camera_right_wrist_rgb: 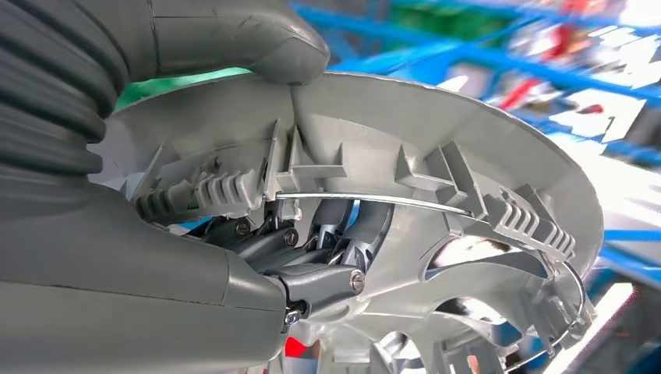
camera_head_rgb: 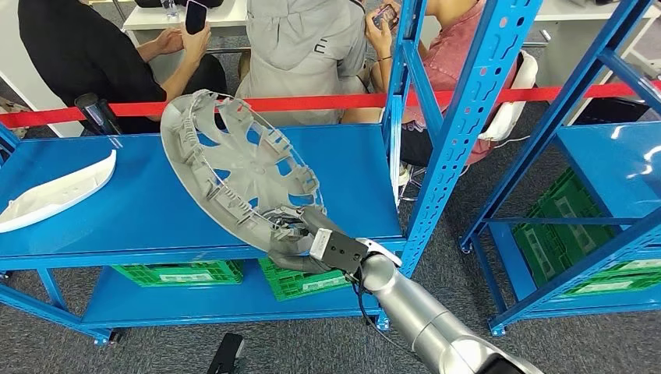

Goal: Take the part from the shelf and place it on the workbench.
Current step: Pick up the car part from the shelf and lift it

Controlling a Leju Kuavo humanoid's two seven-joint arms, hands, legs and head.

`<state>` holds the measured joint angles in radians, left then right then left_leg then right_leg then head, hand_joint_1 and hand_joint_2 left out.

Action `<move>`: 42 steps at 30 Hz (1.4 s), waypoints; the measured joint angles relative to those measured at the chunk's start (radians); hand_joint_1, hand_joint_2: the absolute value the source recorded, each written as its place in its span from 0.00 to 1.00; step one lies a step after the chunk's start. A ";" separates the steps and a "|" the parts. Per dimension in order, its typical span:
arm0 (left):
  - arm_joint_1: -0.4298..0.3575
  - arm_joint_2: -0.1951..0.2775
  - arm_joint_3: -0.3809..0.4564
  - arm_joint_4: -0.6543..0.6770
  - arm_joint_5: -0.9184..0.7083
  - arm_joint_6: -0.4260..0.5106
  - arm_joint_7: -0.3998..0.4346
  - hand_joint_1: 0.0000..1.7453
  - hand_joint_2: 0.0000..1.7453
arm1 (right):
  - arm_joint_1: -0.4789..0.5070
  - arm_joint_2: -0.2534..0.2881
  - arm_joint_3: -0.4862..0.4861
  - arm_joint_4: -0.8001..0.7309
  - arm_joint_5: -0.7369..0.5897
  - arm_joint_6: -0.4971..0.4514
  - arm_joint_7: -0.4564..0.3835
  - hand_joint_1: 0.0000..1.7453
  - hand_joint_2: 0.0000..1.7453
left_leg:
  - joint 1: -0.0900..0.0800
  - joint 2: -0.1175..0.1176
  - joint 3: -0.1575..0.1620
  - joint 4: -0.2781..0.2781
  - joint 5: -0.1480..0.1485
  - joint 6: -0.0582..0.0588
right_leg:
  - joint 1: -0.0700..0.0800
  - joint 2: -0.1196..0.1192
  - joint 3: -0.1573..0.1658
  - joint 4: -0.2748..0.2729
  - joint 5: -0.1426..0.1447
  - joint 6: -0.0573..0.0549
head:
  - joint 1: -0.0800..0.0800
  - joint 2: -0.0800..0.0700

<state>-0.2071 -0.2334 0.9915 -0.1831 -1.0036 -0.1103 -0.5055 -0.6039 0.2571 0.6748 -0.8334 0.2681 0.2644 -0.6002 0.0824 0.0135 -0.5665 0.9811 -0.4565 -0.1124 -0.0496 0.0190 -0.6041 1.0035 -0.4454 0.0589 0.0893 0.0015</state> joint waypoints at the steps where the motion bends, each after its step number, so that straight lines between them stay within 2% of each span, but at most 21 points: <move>1: 0.000 0.001 0.001 0.000 0.003 0.000 0.000 0.00 1.00 | 0.007 -0.007 0.000 -0.026 -0.025 0.022 -0.003 1.00 1.00 | 0.000 0.000 0.000 0.000 0.000 0.000 | 0.000 0.000 0.000 0.000 0.000 0.000 | 0.000 0.000; 8: 0.000 0.011 0.008 0.000 0.010 -0.002 0.000 0.00 1.00 | 0.020 -0.040 0.000 -0.140 -0.179 0.162 -0.019 1.00 1.00 | 0.000 0.000 0.000 0.000 0.000 0.000 | 0.000 0.000 0.000 0.000 0.000 0.000 | -0.001 0.000; 16: 0.000 0.018 0.012 -0.001 0.008 -0.006 -0.005 0.00 1.00 | 0.031 -0.075 0.002 -0.209 -0.268 0.287 -0.028 1.00 1.00 | 0.000 0.000 0.000 0.000 0.000 0.000 | 0.000 0.000 0.000 0.000 0.000 0.000 | -0.001 0.000; 26: 0.001 0.024 0.012 -0.001 0.009 -0.005 -0.007 0.00 1.00 | 0.077 -0.112 0.003 -0.215 -0.236 0.271 -0.045 1.00 1.00 | 0.000 0.000 -0.001 0.000 0.000 0.000 | 0.000 0.000 0.000 0.000 0.000 0.000 | -0.002 0.000; 28: 0.002 0.028 0.013 -0.001 0.008 -0.007 -0.002 0.00 1.00 | 0.082 -0.115 0.003 -0.215 -0.233 0.271 -0.046 1.00 1.00 | -0.001 -0.001 -0.004 0.006 -0.002 0.007 | -0.009 -0.002 0.002 -0.005 0.004 0.006 | -0.003 0.000; 29: 0.002 0.030 0.013 -0.001 0.007 -0.008 0.000 0.00 1.00 | 0.083 -0.115 0.003 -0.215 -0.232 0.270 -0.046 1.00 1.00 | -0.004 -0.002 -0.006 0.007 -0.001 0.014 | -0.014 -0.002 0.003 -0.010 0.008 0.011 | -0.007 0.000; 31: 0.001 0.031 0.013 -0.001 0.005 -0.015 0.001 0.00 1.00 | 0.085 -0.116 0.003 -0.214 -0.232 0.266 -0.047 1.00 1.00 | -0.010 0.000 0.004 -0.016 0.016 0.035 | -0.017 -0.006 0.008 -0.022 0.014 0.021 | -0.018 0.000; 32: 0.001 0.030 0.013 -0.001 0.004 -0.018 0.000 0.00 1.00 | 0.084 -0.116 0.003 -0.213 -0.232 0.263 -0.047 1.00 1.00 | -0.010 0.003 0.012 -0.034 0.027 0.044 | -0.015 -0.009 0.004 -0.013 0.003 0.021 | -0.021 0.000; 33: 0.000 0.029 0.013 -0.001 0.004 -0.020 0.001 0.00 1.00 | 0.084 -0.117 0.003 -0.212 -0.232 0.261 -0.047 1.00 1.00 | -0.009 0.007 0.018 -0.050 0.038 0.051 | -0.012 -0.011 -0.009 0.018 -0.020 0.020 | -0.022 0.000; 35: 0.000 0.029 0.013 -0.001 0.003 -0.022 0.003 0.00 1.00 | 0.085 -0.119 0.003 -0.209 -0.232 0.258 -0.047 1.00 1.00 | -0.008 0.011 0.016 -0.058 0.046 0.055 | -0.008 -0.015 -0.062 0.140 -0.091 0.018 | -0.019 0.000; 36: 0.000 0.029 0.013 -0.002 0.002 -0.022 0.005 0.00 1.00 | 0.087 -0.120 0.003 -0.206 -0.232 0.258 -0.048 1.00 1.00 | -0.008 0.012 0.011 -0.055 0.047 0.055 | -0.007 -0.014 -0.088 0.203 -0.118 0.021 | -0.018 0.000; 37: 0.000 0.029 0.013 -0.001 0.000 -0.022 0.006 0.00 1.00 | 0.091 -0.122 0.003 -0.204 -0.232 0.257 -0.048 1.00 1.00 | -0.006 0.013 0.005 -0.050 0.047 0.053 | -0.008 -0.015 -0.102 0.240 -0.128 0.024 | -0.018 0.000; 38: 0.000 0.029 0.013 -0.001 -0.002 -0.023 0.007 0.00 1.00 | 0.094 -0.124 0.004 -0.202 -0.232 0.257 -0.048 1.00 1.00 | -0.003 0.012 -0.002 -0.042 0.047 0.048 | -0.010 -0.015 -0.097 0.238 -0.120 0.028 | -0.018 0.000; 39: 0.001 0.028 0.013 -0.001 -0.004 -0.023 0.009 0.00 1.00 | 0.095 -0.126 0.004 -0.200 -0.232 0.257 -0.048 1.00 1.00 | 0.003 0.012 -0.011 -0.032 0.046 0.041 | -0.013 -0.017 -0.074 0.198 -0.097 0.033 | -0.018 0.000; 41: 0.000 0.029 0.013 -0.002 -0.006 -0.023 0.011 0.00 1.00 | 0.096 -0.127 0.004 -0.200 -0.232 0.257 -0.048 1.00 1.00 | 0.011 0.011 -0.032 0.001 0.038 0.017 | -0.019 -0.021 -0.014 0.086 -0.057 0.043 | -0.014 0.000; 42: 0.001 0.030 0.013 -0.003 -0.006 -0.023 0.012 0.00 1.00 | 0.096 -0.127 0.005 -0.200 -0.232 0.257 -0.048 1.00 1.00 | 0.012 0.010 -0.041 0.017 0.033 0.005 | -0.019 -0.020 0.000 0.060 -0.050 0.038 | -0.012 0.000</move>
<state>-0.2066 -0.2035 1.0048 -0.1860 -1.0099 -0.1337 -0.4934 -0.5078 0.1300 0.6794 -1.0331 0.0357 0.5218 -0.6482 0.0945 0.0232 -0.6079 0.9978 -0.4235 -0.1077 -0.0689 -0.0012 -0.6046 1.0630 -0.4952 0.0965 0.0775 0.0015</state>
